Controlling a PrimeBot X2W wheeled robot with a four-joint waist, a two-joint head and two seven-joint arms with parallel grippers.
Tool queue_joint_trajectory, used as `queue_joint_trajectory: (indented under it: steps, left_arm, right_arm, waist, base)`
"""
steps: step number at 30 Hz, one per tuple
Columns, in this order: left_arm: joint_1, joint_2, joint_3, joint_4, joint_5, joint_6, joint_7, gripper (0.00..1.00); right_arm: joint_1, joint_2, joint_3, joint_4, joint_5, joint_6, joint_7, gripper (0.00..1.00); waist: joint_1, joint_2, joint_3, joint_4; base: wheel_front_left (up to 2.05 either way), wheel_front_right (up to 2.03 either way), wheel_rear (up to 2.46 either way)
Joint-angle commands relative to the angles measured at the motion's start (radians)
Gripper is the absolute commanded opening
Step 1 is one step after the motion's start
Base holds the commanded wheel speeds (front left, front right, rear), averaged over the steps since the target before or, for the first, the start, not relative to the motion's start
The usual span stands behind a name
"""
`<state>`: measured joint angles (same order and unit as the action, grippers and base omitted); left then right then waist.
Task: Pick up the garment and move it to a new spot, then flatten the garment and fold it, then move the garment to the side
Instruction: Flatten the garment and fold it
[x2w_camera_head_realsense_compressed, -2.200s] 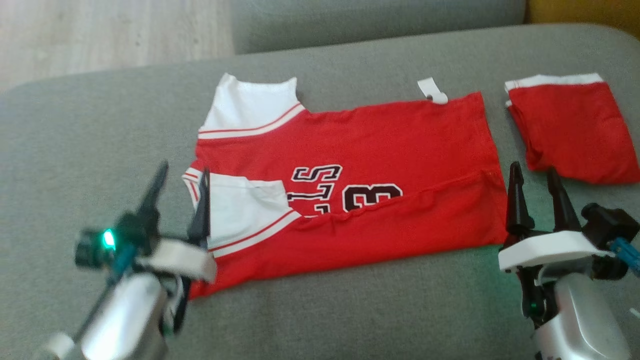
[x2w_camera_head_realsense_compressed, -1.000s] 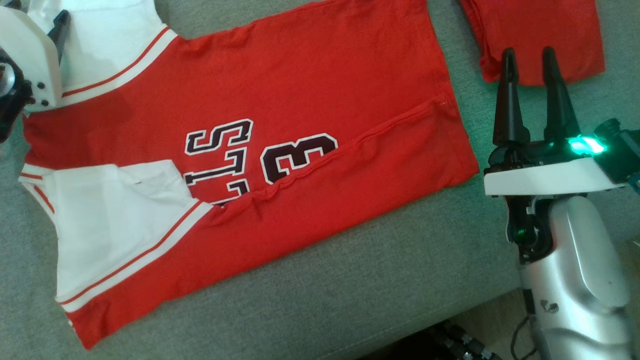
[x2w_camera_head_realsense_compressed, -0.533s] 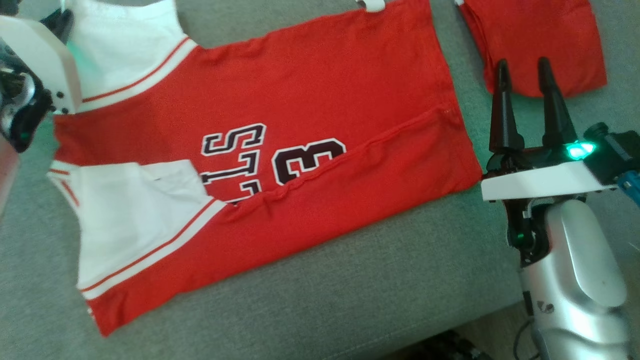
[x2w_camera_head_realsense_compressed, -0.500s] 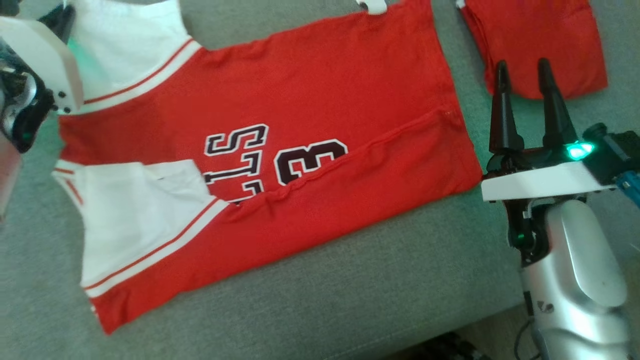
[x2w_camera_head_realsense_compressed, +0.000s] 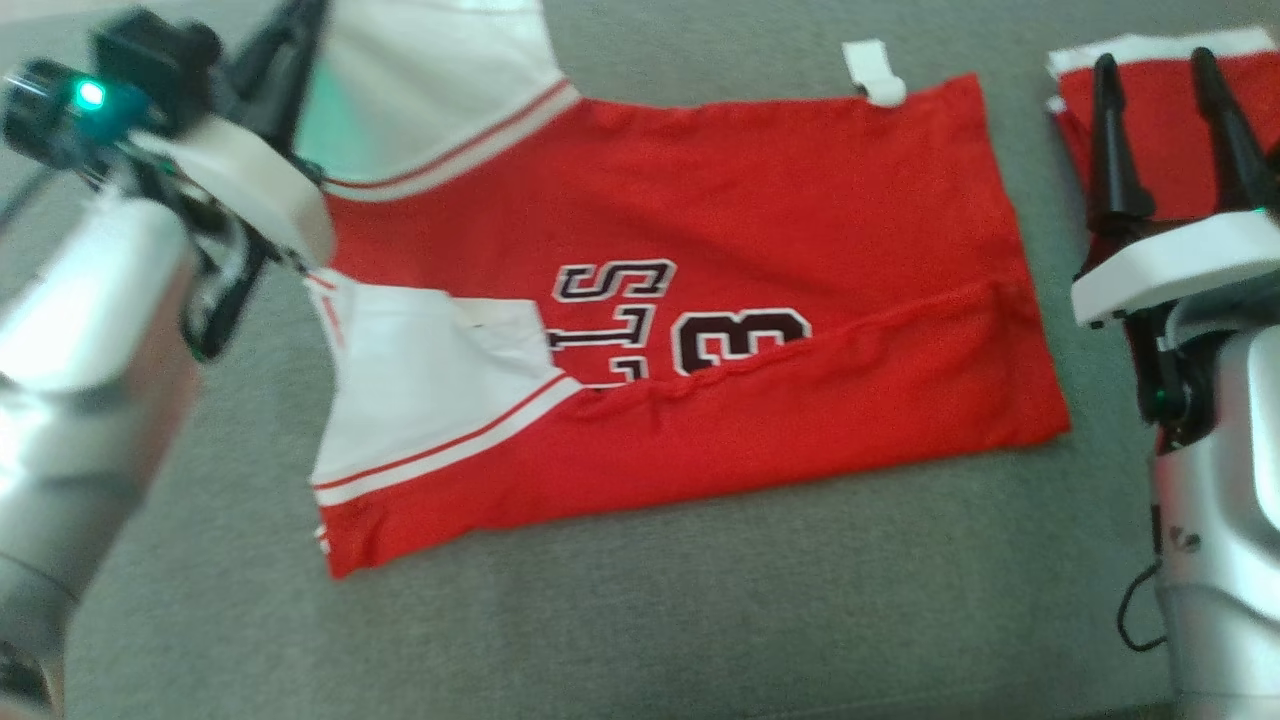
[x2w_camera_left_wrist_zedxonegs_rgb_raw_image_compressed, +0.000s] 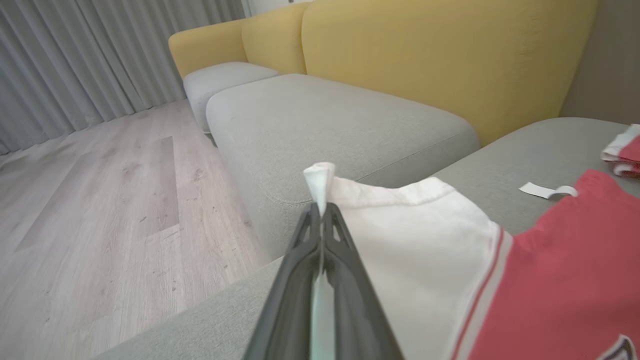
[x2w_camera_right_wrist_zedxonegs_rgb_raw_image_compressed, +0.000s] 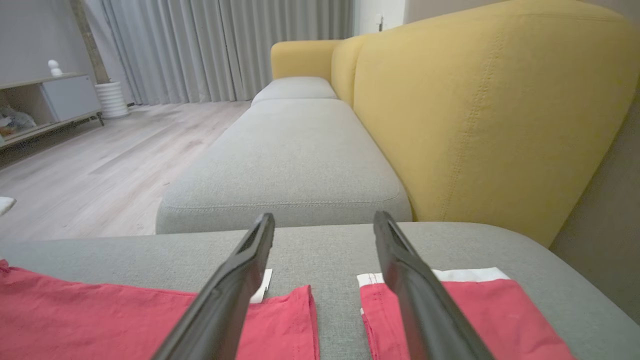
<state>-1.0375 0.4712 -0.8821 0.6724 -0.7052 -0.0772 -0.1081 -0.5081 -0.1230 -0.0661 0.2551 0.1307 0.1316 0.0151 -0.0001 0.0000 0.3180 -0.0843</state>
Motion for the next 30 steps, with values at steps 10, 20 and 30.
queue_joint_trajectory:
  steps: [10, 20, 30]
  left_arm:
    - [0.09, 0.054, -0.003, -0.245, 0.027, 0.087, -0.016, 0.0]
    - [0.104, 0.073, -0.024, -0.405, 0.035, 0.119, 0.04, 0.0]
    - [0.064, 0.061, -0.035, -0.441, 0.049, 0.122, 0.056, 0.0]
  right_arm:
    - [-0.1, -0.098, 0.084, 0.135, 0.019, -0.001, 0.155, 1.0]
    - [-0.226, -0.158, 0.094, 0.388, -0.005, -0.001, 0.197, 1.0]
    - [-0.344, -0.171, 0.082, 0.59, -0.041, -0.001, 0.167, 1.0]
  waist:
    - [0.0001, 0.0, -0.047, 0.113]
    - [0.0001, 0.0, 0.01, 0.164]
    - [0.0001, 0.0, 0.08, 0.191]
  base:
    - [0.0, 0.0, 0.0]
    - [0.0, 0.0, 0.0]
    - [0.0, 0.0, 0.0]
